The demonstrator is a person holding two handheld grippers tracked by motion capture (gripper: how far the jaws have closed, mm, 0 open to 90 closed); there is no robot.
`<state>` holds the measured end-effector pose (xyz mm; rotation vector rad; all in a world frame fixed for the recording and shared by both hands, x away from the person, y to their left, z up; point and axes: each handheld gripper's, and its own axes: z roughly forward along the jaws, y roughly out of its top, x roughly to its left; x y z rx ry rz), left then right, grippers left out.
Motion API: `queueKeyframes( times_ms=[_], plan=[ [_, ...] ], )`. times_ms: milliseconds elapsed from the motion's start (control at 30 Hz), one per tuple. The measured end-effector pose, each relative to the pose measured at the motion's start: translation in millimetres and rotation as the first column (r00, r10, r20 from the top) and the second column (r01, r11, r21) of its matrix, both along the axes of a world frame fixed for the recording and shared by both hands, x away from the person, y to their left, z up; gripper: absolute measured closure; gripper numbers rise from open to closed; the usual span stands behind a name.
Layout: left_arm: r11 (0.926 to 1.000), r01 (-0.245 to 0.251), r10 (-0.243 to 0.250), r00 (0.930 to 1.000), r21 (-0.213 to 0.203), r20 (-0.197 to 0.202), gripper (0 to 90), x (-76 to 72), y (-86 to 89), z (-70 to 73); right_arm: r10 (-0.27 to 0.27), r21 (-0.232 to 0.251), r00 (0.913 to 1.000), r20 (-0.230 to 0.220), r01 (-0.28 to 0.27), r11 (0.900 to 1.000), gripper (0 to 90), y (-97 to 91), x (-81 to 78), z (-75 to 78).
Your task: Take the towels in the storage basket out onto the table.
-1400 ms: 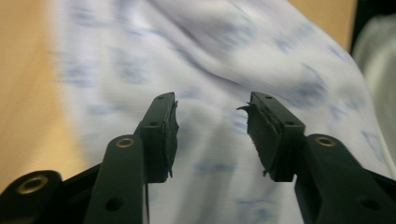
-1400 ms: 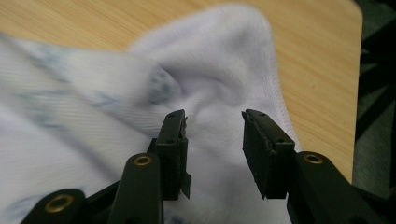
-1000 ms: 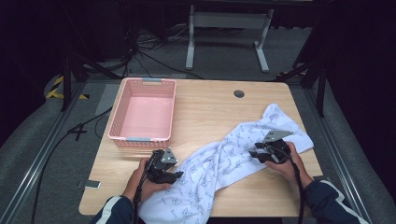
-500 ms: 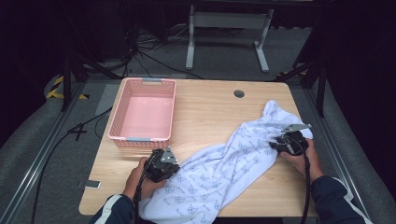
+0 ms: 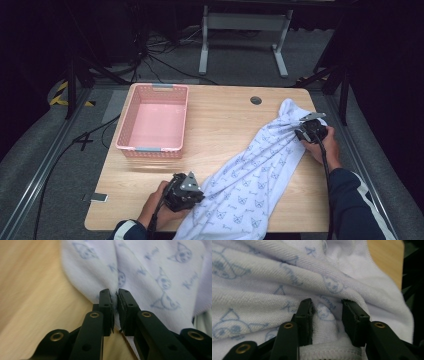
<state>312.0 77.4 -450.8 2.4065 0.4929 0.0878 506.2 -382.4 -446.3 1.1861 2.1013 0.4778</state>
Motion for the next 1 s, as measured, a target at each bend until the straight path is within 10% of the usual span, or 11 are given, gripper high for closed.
queueKeyframes(
  times_ms=[67, 233, 433, 633, 767, 1000],
  plan=[
    [0.9996, 0.026, -0.026, 0.9996, 0.01, 0.01, 76.8, -2.5, -9.3, -1.1, 0.005, 0.003, 1.0, -0.001, -0.005, 1.0, 51.6, 3.6, -3.5, 1.1],
    [0.9939, -0.079, 0.082, 0.996, -0.077, 0.036, 59.5, 17.3, -4.6, 8.3, 0.105, 0.14, 0.9941, 0.028, -0.108, 0.9843, 47.2, 9.9, -40.8, 19.2],
    [0.9945, -0.085, 0.088, 0.9942, -0.062, 0.062, 52.4, 43.2, -21.0, 6.1, 0.326, 0.23, 0.9443, -0.041, -0.309, 0.9227, 46.7, 44.1, -101.7, 13.7],
    [0.9953, -0.09, 0.092, 0.9938, -0.036, 0.063, 50.0, 70.5, -49.1, 0.4, 0.38, 0.249, 0.9174, -0.117, -0.344, 0.9054, 50.3, 53.8, -140.4, -3.2],
    [0.9967, -0.081, 0.081, 0.9944, -0.004, 0.067, 48.1, 80.3, -64.4, -5.2, 0.311, 0.26, 0.9347, -0.172, -0.262, 0.9293, 51.1, 35.1, -143.0, 0.5],
    [0.9977, -0.063, 0.062, 0.9967, 0.026, 0.053, 48.2, 81.4, -71.3, -7.5, 0.192, 0.215, 0.9168, -0.35, -0.121, 0.9692, 51.3, -9.0, -163.1, 13.0]
  ],
)
